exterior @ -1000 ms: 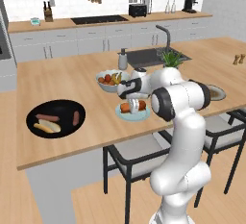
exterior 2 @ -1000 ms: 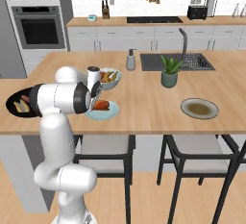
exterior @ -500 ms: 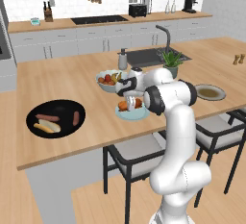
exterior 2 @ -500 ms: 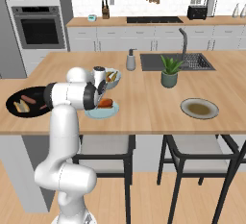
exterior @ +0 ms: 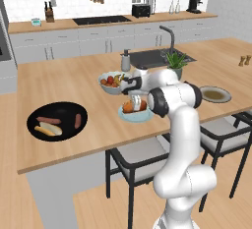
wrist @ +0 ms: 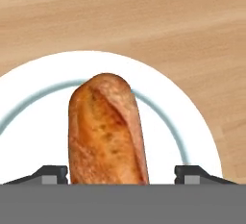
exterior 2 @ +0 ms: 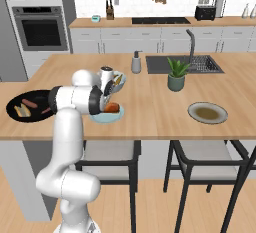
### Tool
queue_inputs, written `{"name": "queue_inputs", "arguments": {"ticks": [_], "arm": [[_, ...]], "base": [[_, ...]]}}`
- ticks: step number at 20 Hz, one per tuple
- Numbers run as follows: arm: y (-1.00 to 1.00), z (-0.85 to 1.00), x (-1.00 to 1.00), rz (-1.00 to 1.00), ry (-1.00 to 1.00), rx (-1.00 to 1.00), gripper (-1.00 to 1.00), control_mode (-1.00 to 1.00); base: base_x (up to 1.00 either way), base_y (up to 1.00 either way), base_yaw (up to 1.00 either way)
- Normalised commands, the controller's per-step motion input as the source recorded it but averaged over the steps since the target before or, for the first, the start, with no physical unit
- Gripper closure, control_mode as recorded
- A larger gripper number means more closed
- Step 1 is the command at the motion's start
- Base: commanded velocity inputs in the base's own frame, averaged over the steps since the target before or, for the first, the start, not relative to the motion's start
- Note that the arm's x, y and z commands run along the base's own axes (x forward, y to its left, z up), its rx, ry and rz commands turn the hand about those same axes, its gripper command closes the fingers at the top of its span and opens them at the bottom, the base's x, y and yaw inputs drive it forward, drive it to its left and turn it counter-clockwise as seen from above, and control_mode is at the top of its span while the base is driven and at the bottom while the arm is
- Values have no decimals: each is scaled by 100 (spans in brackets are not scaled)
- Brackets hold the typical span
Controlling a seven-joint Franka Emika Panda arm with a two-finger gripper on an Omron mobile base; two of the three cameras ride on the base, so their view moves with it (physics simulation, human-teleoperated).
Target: Place one bun and one sausage from the bowl on each plate.
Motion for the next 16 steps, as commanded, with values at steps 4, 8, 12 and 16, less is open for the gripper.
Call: {"name": "queue_inputs", "arguments": {"ticks": [4, 8, 12, 16], "arm": [[-3, 26, -20, 0, -4, 0, -100, -100], [0, 92, -60, 0, -11, 0, -100, -100], [28, 100, -83, 0, -3, 0, -100, -100], [90, 96, -76, -5, 12, 0, -100, -100]], "base": [[0, 0, 0], [0, 0, 0], [0, 0, 0], [0, 0, 0]]}}
